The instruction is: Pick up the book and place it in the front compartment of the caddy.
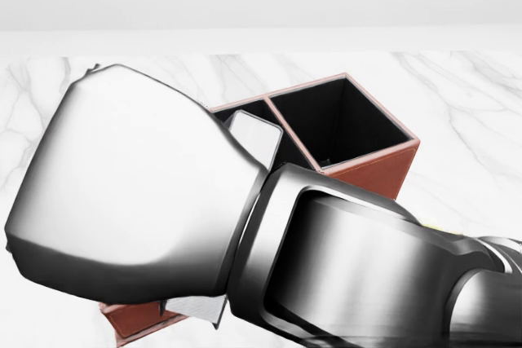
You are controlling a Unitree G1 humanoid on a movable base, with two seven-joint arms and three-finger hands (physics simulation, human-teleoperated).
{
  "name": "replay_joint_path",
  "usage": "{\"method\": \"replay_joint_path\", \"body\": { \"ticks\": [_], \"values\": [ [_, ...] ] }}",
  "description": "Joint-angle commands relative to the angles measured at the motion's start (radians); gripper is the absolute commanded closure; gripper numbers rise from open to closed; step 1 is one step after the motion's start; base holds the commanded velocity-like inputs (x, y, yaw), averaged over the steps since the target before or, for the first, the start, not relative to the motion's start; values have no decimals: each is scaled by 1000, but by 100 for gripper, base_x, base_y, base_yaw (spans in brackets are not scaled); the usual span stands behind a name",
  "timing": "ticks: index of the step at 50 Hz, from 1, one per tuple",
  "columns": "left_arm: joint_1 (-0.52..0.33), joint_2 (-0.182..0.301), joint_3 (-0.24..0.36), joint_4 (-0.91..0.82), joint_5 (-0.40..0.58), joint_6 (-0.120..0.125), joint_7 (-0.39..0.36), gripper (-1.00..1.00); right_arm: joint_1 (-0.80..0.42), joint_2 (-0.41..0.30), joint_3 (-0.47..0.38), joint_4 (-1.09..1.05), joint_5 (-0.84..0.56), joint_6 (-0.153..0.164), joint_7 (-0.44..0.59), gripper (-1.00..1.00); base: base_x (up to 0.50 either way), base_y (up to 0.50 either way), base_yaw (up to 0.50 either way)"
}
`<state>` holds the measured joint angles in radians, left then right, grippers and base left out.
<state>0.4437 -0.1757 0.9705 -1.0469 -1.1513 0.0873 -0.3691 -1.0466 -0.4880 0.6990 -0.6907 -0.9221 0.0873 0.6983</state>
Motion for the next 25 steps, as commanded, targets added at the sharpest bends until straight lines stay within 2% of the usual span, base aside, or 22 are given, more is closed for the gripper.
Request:
{"method": "replay_joint_path", "body": {
  "ticks": [1,4,18,20,25],
  "values": [
    [5,2,2,0,-5,0,-1,-100,-109,55,-178,158,46,0,0,100,0,0,0],
    [4,-1,5,0,-4,0,-4,-100,-123,102,-247,239,19,0,0,100,0,0,0],
    [-4,-6,12,3,-2,0,-10,-100,-158,269,-453,466,-108,0,0,100,0,0,0],
    [-5,-4,12,3,-3,0,-6,-100,-164,311,-500,499,-151,0,0,100,0,0,0],
    [-8,1,9,1,-2,0,1,-100,-172,357,-536,531,-194,0,0,100,0,0,0]
  ]
}}
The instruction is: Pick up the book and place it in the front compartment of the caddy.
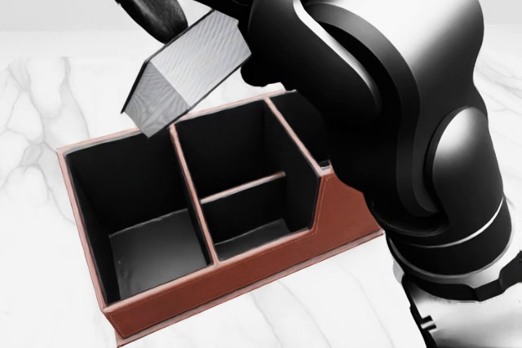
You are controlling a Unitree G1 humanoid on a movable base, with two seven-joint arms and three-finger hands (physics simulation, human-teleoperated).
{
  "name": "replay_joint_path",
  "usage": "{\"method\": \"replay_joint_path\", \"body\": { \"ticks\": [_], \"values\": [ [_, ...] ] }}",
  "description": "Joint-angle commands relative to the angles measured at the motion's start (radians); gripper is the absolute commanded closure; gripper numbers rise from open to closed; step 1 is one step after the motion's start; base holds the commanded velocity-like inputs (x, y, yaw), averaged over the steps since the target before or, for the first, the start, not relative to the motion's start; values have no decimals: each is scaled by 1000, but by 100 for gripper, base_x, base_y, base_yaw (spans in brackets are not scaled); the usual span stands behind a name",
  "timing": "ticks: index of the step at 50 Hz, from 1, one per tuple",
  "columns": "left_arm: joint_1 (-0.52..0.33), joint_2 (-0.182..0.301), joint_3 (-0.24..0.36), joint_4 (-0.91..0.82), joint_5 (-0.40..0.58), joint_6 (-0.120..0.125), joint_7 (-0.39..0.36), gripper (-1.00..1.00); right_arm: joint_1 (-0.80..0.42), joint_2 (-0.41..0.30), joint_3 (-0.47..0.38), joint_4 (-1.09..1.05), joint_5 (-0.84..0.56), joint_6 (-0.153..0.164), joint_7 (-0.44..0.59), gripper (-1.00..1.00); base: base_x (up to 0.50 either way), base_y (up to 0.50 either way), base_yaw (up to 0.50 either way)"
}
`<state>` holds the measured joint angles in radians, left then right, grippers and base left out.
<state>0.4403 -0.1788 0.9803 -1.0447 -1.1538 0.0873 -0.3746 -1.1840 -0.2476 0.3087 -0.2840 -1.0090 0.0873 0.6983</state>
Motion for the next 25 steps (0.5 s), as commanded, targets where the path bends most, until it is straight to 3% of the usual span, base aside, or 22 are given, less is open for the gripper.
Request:
{"method": "replay_joint_path", "body": {
  "ticks": [1,8,25],
  "values": [
    [-5,6,-1,-2,-1,0,9,-100,-38,127,-159,133,-120,0,0,100,0,0,0],
    [-6,23,-11,-2,-6,0,27,-100,-40,199,-232,191,-190,0,0,100,0,0,0],
    [-8,4,-10,11,10,0,2,-100,23,275,-220,238,-251,0,0,100,0,0,0]
  ]
}}
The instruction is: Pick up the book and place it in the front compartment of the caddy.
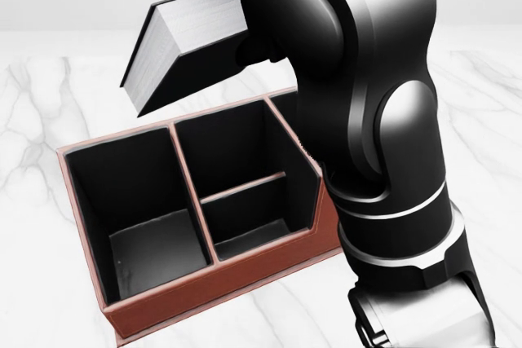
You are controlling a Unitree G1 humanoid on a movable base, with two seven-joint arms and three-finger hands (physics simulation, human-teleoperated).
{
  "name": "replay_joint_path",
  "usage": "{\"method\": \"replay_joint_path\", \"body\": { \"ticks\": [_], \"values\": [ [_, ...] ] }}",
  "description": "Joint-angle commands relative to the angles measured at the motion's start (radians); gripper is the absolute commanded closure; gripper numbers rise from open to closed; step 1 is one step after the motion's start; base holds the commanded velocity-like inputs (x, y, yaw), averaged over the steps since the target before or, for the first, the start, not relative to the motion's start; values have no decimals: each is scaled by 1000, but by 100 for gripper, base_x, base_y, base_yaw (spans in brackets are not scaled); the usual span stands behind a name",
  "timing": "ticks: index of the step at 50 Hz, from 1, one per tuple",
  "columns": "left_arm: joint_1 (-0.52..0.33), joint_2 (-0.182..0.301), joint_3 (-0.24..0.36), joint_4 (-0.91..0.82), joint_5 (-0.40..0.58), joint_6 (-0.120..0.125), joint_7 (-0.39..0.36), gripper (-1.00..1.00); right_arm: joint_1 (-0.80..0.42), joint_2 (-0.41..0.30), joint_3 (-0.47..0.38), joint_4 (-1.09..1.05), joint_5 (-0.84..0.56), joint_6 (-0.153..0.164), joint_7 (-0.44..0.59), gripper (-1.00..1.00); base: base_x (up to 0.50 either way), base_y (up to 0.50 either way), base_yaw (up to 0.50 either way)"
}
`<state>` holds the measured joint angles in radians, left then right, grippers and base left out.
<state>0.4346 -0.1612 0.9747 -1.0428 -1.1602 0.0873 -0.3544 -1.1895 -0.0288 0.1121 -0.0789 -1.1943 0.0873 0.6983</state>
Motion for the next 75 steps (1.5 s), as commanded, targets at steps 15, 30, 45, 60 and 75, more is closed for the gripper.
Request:
{"method": "replay_joint_path", "body": {
  "ticks": [15,30,45,60,75],
  "values": [
    [14,-29,24,11,-12,0,-41,-100,60,36,-46,106,-29,0,0,100,0,0,0],
    [9,-26,21,8,-8,0,-35,-100,59,3,-44,173,29,0,0,100,0,0,0],
    [10,-28,22,11,-9,0,-40,-100,87,15,-44,191,41,0,0,100,0,0,0],
    [6,-30,5,5,2,0,-35,-100,71,26,-37,229,63,0,0,100,0,0,0],
    [13,-28,13,18,-14,0,-42,-100,-7,2,-54,362,87,0,0,100,0,0,0]
  ]
}}
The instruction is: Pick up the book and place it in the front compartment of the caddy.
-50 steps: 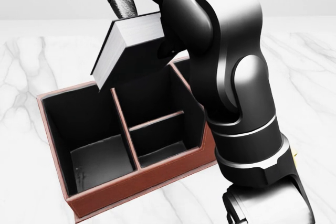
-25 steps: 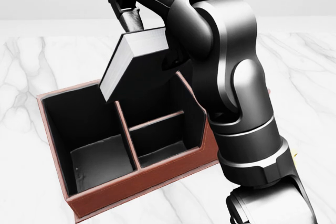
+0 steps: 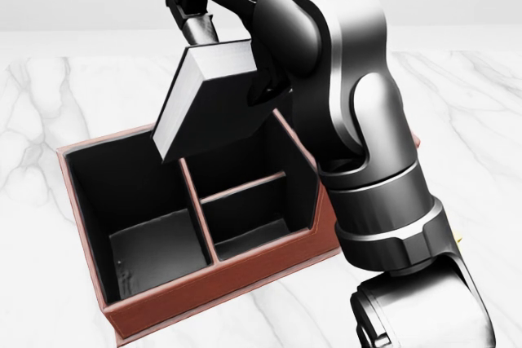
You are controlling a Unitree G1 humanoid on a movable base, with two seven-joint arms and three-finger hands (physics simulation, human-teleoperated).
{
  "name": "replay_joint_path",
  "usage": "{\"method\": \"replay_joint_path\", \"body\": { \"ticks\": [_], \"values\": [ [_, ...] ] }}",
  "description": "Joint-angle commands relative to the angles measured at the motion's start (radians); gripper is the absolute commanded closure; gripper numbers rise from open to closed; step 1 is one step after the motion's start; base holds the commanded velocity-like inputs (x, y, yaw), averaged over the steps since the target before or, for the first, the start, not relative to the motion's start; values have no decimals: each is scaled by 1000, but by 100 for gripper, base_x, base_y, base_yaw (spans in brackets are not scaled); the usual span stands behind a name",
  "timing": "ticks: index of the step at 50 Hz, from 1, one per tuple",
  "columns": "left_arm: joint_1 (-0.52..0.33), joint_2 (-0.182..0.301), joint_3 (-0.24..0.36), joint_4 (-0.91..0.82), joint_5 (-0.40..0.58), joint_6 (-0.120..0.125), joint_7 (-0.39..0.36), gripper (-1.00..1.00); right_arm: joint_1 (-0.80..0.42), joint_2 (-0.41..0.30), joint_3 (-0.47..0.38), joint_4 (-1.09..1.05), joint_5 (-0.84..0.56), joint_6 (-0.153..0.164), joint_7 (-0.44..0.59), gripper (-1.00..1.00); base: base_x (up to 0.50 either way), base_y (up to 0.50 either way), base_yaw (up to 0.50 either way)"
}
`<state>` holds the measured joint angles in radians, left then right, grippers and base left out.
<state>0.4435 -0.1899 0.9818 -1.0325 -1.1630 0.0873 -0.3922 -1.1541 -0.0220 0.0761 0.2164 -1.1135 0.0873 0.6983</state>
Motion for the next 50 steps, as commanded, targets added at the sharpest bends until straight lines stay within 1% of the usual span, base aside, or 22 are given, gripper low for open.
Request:
{"method": "replay_joint_path", "body": {
  "ticks": [1,7,14,17,21,27,30,31,33,37,42,47,50],
  "values": [
    [4,-2,6,10,-8,0,-9,-100,-43,-4,-17,70,8,0,0,100,0,0,0],
    [8,-14,10,21,-2,0,-30,-100,-28,2,-14,75,19,0,0,100,0,0,0],
    [5,-18,13,30,0,0,-37,-100,-15,10,-16,63,34,0,0,100,0,0,0],
    [7,-21,14,32,1,0,-41,-100,-14,5,-11,56,34,0,0,100,0,0,0],
    [8,-10,27,36,-17,0,-34,-100,-10,-7,-11,50,29,0,0,100,0,0,0],
    [6,-20,19,31,-8,0,-38,-100,-12,-16,-19,47,28,0,0,100,0,0,0],
    [8,-22,16,25,-8,0,-36,-100,-3,-15,-14,28,19,0,0,100,0,0,0],
    [9,-21,17,23,-10,0,-36,-100,2,-20,-9,29,8,0,-24,100,0,0,0],
    [10,-19,20,24,-15,0,-34,-100,7,-13,-11,23,4,0,-16,100,0,0,0],
    [15,-20,29,21,-26,0,-35,-100,-6,-16,-21,47,3,0,-59,100,0,0,0],
    [11,-19,31,28,-24,0,-37,-100,5,-17,-12,32,-14,0,-66,100,0,0,0],
    [7,-30,15,29,-1,0,-45,-100,19,-11,-7,1,-52,0,-74,100,0,0,0],
    [9,-26,16,31,-9,0,-43,-100,44,0,1,-26,-80,0,-80,100,0,0,0]
  ]
}}
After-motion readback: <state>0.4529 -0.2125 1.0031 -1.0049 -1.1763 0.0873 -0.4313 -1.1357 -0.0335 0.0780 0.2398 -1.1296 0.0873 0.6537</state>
